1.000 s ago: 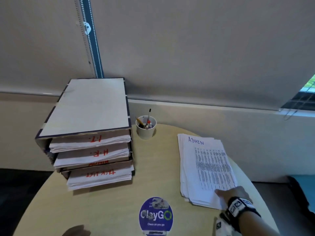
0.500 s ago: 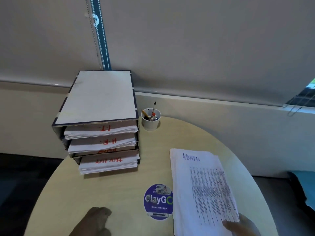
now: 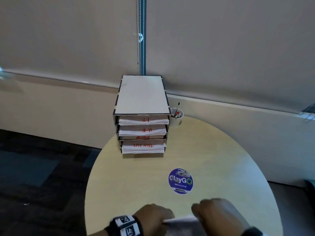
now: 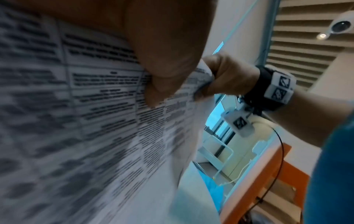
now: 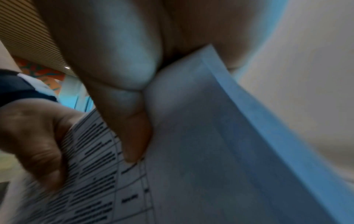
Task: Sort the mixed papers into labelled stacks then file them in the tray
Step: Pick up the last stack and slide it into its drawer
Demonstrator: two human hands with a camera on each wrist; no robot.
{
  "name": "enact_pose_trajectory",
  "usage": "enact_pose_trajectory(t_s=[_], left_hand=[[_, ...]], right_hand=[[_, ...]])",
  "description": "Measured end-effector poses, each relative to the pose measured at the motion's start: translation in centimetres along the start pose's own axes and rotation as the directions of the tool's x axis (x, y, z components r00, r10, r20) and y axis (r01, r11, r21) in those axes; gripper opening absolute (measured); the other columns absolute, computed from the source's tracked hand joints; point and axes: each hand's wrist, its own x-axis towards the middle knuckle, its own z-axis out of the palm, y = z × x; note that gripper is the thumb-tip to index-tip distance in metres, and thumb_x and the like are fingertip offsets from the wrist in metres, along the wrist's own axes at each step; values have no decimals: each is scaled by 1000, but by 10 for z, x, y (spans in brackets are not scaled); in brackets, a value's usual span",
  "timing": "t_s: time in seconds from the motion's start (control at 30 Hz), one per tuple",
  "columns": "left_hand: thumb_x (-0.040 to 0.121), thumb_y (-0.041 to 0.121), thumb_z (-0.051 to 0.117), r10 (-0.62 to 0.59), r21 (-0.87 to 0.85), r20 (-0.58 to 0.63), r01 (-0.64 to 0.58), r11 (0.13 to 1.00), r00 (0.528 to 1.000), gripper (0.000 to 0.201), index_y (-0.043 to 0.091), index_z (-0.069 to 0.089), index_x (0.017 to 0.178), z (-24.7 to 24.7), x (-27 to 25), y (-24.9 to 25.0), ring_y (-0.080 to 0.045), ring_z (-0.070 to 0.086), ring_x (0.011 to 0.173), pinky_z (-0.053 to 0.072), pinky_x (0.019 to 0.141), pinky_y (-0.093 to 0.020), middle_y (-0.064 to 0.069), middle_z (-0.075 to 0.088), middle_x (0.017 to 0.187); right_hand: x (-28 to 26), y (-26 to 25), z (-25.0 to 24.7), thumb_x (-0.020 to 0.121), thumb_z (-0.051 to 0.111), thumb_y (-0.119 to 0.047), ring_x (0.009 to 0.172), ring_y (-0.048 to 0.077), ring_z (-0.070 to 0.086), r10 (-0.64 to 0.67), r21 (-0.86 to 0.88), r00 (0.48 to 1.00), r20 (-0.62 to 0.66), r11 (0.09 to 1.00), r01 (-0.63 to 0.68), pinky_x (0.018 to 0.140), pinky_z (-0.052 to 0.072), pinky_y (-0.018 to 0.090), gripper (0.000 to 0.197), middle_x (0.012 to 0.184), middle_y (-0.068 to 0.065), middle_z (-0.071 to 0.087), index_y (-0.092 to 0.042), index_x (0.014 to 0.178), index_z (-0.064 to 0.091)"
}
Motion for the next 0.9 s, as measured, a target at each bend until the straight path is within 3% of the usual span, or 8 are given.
enact_pose_trajectory(t_s=[0.03,0.1,0.17,0.27,0.4,0.53,0.7,0.9], left_hand=[[86,43,43,1,-50,-25,-2,999,1000,33,29,61,109,-5,-10,-3,-20,63,110,49,91,-33,1,69,113],[87,36,49,-7,-110,-141,-9,994,990,22,26,62,101,-10,-25,-17,-16,64,98,49,81,-30,4,69,103],[88,30,57,-110,-295,-256,30,955,960,9,23,63,89,-19,-44,-33,-12,61,82,47,76,-31,3,68,91],[84,26,72,-325,-667,-302,44,743,896,14,13,71,82,-32,-70,-44,-11,58,70,47,68,-28,-3,70,75],[81,18,78,-406,-831,-356,-86,550,842,11,10,78,89,-44,-80,-42,-19,71,82,54,74,-29,-4,77,87],[71,31,78,-352,-847,-353,-136,513,867,42,16,74,110,-51,-75,-30,-18,70,103,52,96,-44,-2,75,107],[64,32,88,-354,-780,-499,-232,581,791,47,22,73,107,-47,-71,-26,-9,71,97,53,94,-41,7,76,102],[50,41,93,-249,-732,-523,-279,622,815,80,28,62,123,-34,-75,-39,-10,67,109,52,96,-41,9,73,115]], right_hand=[[6,3,-29,34,71,-42,32,2,47,-41,29,991,125,999,38,38,2,17,34,43,-13,47,-29,58,50],[4,-7,-45,55,72,-33,53,3,58,-35,79,997,-66,996,40,43,22,16,31,63,-19,57,-37,78,51],[-4,-3,-52,76,77,-34,91,-1,57,139,259,969,-204,962,-83,80,45,19,49,102,-29,54,-50,112,48],[-24,14,-25,55,93,-42,118,7,53,582,769,813,-32,534,-352,100,46,34,106,134,-15,50,-37,145,36],[-30,-1,8,42,99,-49,124,17,60,319,937,903,288,99,-334,102,49,36,116,141,8,57,-27,140,39],[-10,-23,11,51,95,-49,115,21,66,391,948,900,190,166,-272,97,54,46,84,116,0,74,-22,125,65],[-1,-46,-10,60,93,-7,70,5,71,601,965,797,57,171,-198,65,59,26,23,77,-2,78,-14,75,77],[-7,-46,9,55,95,-9,65,0,68,588,944,808,39,243,-223,59,55,23,27,70,-3,76,-20,72,76]])
